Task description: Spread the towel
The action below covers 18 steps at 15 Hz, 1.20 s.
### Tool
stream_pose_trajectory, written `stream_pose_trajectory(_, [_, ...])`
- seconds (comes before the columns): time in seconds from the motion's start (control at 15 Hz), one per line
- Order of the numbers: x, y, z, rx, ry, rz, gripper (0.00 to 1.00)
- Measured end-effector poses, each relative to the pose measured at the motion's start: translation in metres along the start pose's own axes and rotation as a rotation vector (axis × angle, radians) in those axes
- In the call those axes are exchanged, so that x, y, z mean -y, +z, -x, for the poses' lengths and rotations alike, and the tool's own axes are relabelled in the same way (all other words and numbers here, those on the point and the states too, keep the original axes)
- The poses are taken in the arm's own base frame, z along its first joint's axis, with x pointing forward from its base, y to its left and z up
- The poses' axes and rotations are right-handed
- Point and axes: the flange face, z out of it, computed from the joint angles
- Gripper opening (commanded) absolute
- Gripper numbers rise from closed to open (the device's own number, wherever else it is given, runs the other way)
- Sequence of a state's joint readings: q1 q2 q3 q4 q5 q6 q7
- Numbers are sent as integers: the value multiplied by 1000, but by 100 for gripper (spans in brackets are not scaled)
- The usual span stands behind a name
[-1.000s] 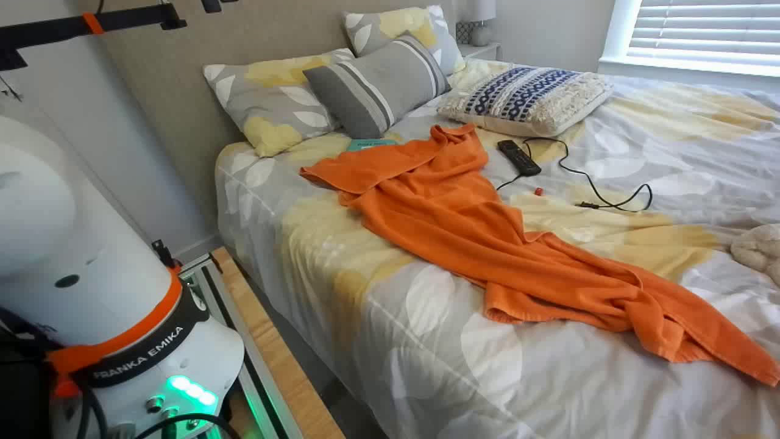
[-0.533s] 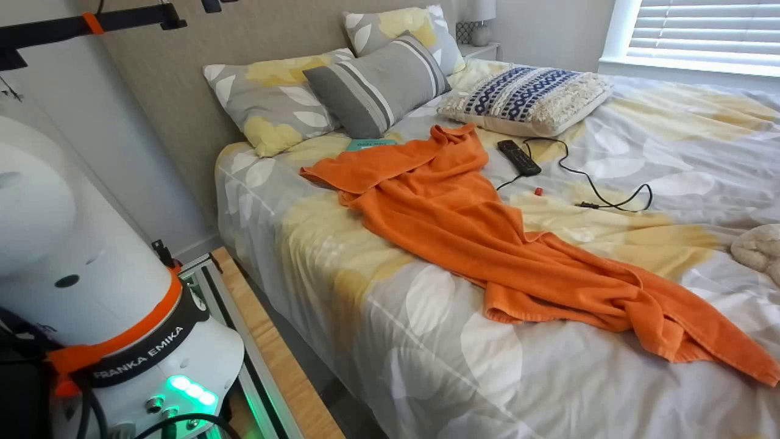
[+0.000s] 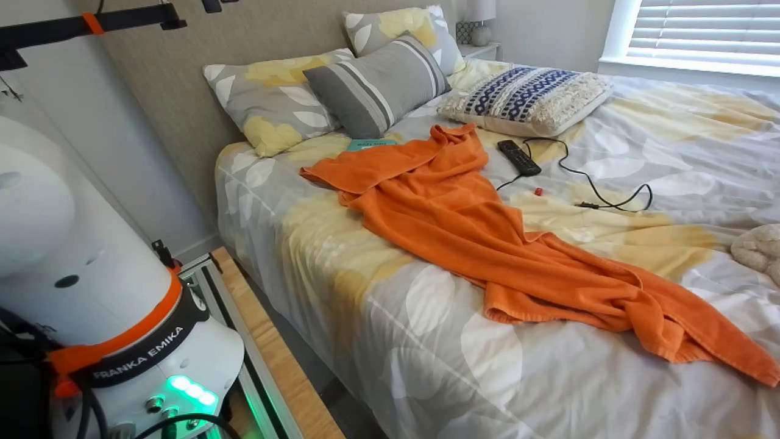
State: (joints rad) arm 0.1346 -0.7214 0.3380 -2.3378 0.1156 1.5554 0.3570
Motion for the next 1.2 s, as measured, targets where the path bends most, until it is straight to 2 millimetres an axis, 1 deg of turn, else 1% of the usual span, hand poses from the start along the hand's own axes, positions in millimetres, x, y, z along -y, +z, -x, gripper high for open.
stream_pose_trajectory(0.07, [-6, 2, -4, 8, 15, -6, 100])
stream_pose_trajectory(0.13, [-16, 5, -10, 16, 40, -17, 100])
stream_pose_trajectory(0.27, [-51, 18, -29, 33, 124, -50, 100])
stream_pose_trajectory(0.4, [-95, 39, -48, 47, 226, -93, 100])
stream_pose_trajectory(0.53, [-137, 65, -64, 48, 329, -138, 100])
stream_pose_trajectory(0.73, [-186, 106, -79, 37, 450, -184, 100])
stream_pose_trajectory(1.0, [-239, 164, -84, 70, 585, -210, 100])
stream_pose_trajectory(1.07, [-249, 176, -85, 89, 603, -213, 100])
stream_pose_trajectory(1.2, [-255, 187, -86, 110, 616, -215, 100])
